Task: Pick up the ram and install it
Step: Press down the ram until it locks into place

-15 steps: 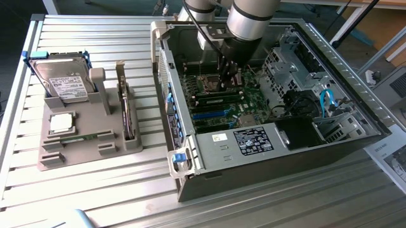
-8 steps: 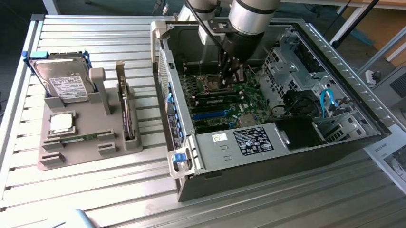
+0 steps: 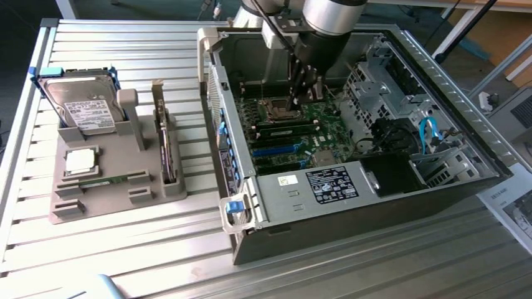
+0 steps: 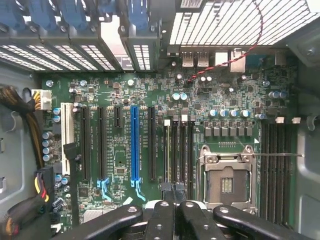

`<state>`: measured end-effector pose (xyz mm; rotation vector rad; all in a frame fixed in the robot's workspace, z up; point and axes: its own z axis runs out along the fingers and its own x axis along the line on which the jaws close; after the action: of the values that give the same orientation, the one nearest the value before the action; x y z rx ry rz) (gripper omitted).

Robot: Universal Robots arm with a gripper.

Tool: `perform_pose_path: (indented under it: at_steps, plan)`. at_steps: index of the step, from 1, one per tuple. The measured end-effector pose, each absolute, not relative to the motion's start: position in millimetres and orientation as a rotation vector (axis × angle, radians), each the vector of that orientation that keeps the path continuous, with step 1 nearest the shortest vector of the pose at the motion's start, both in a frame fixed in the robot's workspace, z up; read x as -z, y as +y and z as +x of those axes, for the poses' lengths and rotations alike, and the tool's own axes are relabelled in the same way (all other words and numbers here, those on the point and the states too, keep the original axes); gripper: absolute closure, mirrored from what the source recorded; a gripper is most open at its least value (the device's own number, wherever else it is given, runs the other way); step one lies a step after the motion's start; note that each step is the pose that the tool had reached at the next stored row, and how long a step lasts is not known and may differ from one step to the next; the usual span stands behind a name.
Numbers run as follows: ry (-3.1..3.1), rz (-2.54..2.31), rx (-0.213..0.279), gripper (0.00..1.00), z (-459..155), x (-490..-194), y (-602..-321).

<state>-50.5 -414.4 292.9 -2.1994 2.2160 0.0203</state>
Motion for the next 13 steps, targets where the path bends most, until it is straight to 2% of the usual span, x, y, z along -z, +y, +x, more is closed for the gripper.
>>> perform_pose_path:
  at_steps: [13]
  plan:
    - [2.216, -2.199, -0.020, 0.90, -50.5, -311.5, -413.7]
